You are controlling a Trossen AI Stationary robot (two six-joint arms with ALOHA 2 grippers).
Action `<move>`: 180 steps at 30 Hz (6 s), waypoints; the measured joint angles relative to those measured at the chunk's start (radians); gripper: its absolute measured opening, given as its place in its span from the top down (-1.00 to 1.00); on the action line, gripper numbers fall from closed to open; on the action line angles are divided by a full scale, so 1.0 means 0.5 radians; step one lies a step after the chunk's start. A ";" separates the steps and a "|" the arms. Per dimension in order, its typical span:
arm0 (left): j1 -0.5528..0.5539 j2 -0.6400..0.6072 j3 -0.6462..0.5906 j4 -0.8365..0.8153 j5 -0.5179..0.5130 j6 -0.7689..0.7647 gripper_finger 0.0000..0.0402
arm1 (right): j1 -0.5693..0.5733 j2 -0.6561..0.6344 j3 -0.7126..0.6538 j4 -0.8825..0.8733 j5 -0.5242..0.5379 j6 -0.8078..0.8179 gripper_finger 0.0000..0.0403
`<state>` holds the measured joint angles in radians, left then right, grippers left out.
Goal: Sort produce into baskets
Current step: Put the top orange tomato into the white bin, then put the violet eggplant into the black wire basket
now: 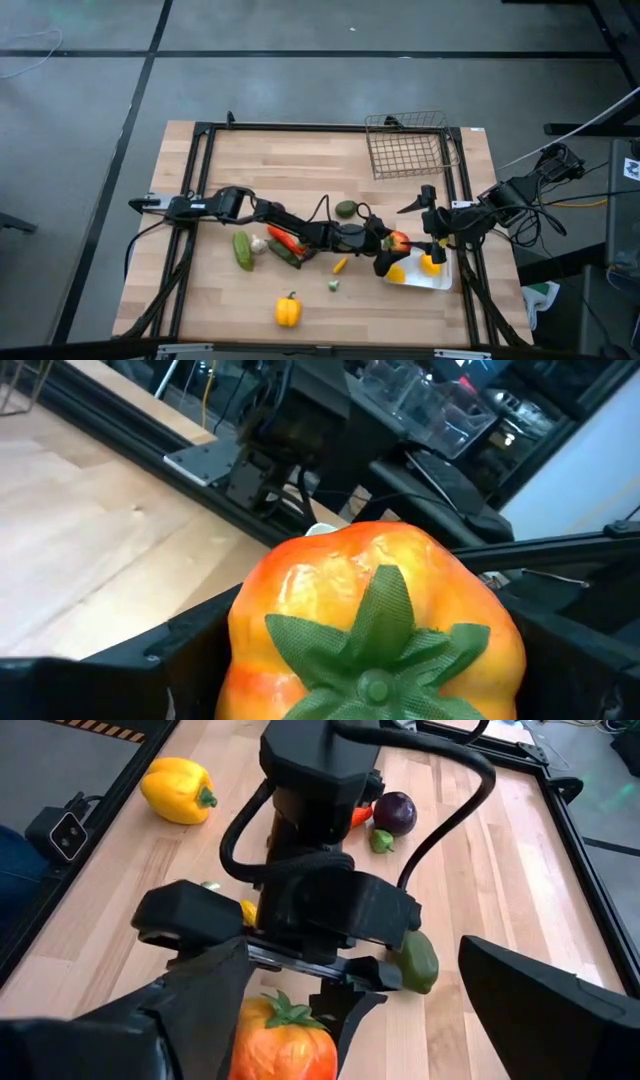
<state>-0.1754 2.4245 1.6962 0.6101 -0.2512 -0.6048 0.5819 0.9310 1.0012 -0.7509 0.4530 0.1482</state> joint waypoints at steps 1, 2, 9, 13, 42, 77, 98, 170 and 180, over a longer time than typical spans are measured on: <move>-0.001 0.000 0.000 0.001 0.000 0.001 -0.79 | 0.000 0.000 0.000 0.000 0.000 0.000 -0.79; -0.001 0.000 0.000 -0.001 0.001 0.001 -0.81 | 0.000 0.000 0.000 0.000 0.000 0.000 -0.79; -0.001 -0.001 0.000 -0.001 0.009 0.002 -0.98 | 0.000 0.000 0.000 0.000 0.000 0.000 -0.79; -0.001 -0.002 0.000 0.001 0.009 0.002 -0.97 | 0.000 0.000 0.000 0.000 0.000 0.000 -0.79; 0.150 -0.912 -0.002 -1.719 0.304 0.919 -0.95 | -0.487 0.037 0.001 0.005 -0.001 0.160 -0.79; 0.285 -2.198 -1.346 -1.955 0.195 0.576 -0.95 | -1.035 1.391 -0.001 1.101 -1.035 -0.634 -0.79; 0.276 -2.201 -1.350 -2.040 0.195 0.485 -0.95 | -1.062 1.915 0.088 1.385 -1.121 -0.732 -0.71; 0.179 -2.200 -1.349 -2.038 0.196 0.331 -0.95 | -2.718 0.472 0.097 -0.364 -0.300 -0.755 -0.08; 0.179 -2.200 -1.349 -2.038 0.196 0.354 -0.95 | -2.951 0.689 -0.076 -0.300 -0.542 -0.780 -0.08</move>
<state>-0.0856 1.3247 1.0218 -0.4088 -0.1532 -0.4278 -0.8935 1.2757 0.9631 -0.9009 0.1821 -0.2420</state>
